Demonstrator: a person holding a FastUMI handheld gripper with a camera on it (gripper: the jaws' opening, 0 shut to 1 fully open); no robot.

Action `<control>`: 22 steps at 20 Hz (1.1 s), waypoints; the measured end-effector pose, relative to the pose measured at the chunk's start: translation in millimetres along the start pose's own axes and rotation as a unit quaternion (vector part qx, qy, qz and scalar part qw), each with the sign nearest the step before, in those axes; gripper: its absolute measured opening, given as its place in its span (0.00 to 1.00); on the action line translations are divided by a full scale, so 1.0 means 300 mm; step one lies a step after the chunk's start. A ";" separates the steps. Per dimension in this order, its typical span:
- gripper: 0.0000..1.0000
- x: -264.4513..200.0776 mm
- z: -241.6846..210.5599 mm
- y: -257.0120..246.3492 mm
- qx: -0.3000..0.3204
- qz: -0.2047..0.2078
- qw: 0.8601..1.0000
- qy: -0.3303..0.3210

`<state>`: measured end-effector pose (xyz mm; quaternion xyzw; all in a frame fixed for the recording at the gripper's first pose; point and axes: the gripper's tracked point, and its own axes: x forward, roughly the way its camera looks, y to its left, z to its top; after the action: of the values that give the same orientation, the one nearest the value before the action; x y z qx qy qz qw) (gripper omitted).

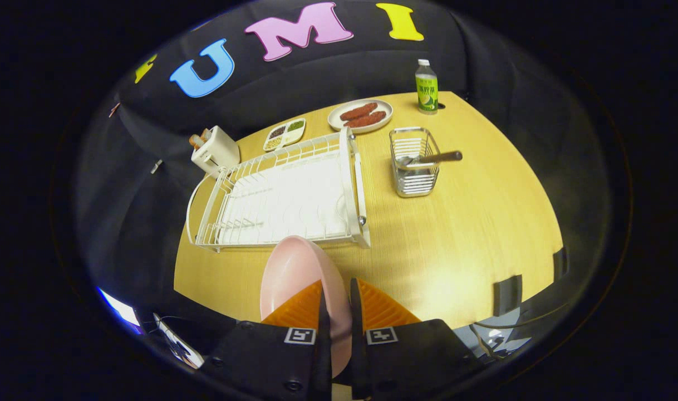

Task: Take the plate from the dish rack, then take the spoon from the basket and place it into the plate.

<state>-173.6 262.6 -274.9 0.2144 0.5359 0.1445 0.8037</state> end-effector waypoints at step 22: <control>0.31 0.194 0.004 -0.177 -0.019 -0.073 0.997 0.000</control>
<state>-150.1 243.2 -347.5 0.1592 0.5470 0.0954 0.8163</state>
